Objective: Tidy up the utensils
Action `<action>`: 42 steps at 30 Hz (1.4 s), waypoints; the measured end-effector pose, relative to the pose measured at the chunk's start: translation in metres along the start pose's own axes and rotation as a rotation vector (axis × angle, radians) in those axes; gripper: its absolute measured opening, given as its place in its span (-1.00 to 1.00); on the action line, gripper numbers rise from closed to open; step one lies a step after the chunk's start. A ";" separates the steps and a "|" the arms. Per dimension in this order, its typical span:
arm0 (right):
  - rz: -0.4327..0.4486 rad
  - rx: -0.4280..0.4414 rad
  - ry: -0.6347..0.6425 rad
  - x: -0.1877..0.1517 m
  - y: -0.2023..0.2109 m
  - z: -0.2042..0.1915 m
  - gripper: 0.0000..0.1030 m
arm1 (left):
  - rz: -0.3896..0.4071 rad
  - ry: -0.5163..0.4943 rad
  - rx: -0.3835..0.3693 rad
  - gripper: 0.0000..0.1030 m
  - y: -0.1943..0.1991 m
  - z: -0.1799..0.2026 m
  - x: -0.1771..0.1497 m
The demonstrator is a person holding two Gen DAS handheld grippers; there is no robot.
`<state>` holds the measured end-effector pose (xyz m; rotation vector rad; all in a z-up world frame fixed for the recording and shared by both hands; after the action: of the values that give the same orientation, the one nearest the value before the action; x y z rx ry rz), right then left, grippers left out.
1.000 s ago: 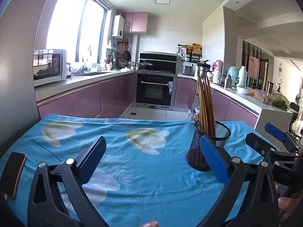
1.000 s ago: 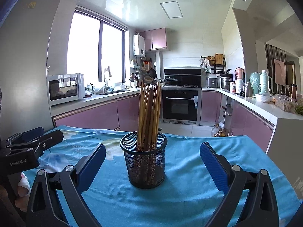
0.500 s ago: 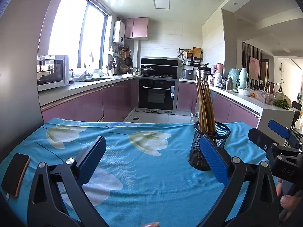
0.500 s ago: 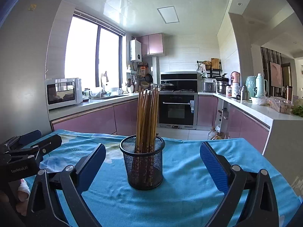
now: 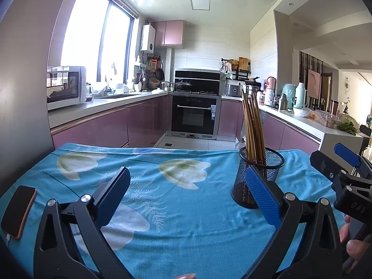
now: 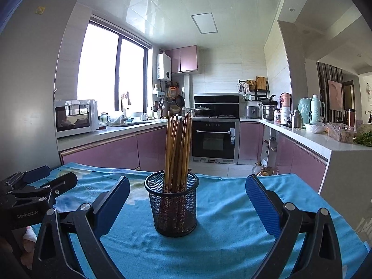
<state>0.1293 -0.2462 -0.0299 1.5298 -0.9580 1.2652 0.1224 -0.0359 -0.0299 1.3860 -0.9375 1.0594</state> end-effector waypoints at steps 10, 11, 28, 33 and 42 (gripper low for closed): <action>0.000 -0.008 -0.002 0.000 0.001 0.002 0.87 | 0.002 -0.002 -0.001 0.89 0.000 0.002 -0.001; 0.001 -0.007 -0.002 0.000 0.002 0.002 0.87 | 0.003 -0.002 0.001 0.89 0.000 0.002 -0.002; 0.001 -0.010 -0.001 0.000 0.001 0.001 0.87 | 0.004 -0.004 0.000 0.89 0.000 0.003 -0.002; 0.000 -0.011 0.000 0.000 0.001 0.002 0.87 | 0.004 -0.005 0.000 0.89 0.000 0.003 -0.003; 0.001 -0.011 -0.001 0.000 0.001 0.002 0.87 | 0.004 -0.005 0.000 0.89 0.000 0.003 -0.002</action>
<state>0.1288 -0.2482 -0.0296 1.5221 -0.9650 1.2580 0.1216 -0.0391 -0.0321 1.3875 -0.9448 1.0594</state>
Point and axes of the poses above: each gripper's, at about its wrist camera, not at the fingertips, and y roughly against the way its jaws point, z to its right, x to its top, the point moved 10 cm from there along -y, roughly the way its jaws point, and after that the axes turned 9 degrees about x, right-handed, at the moved point
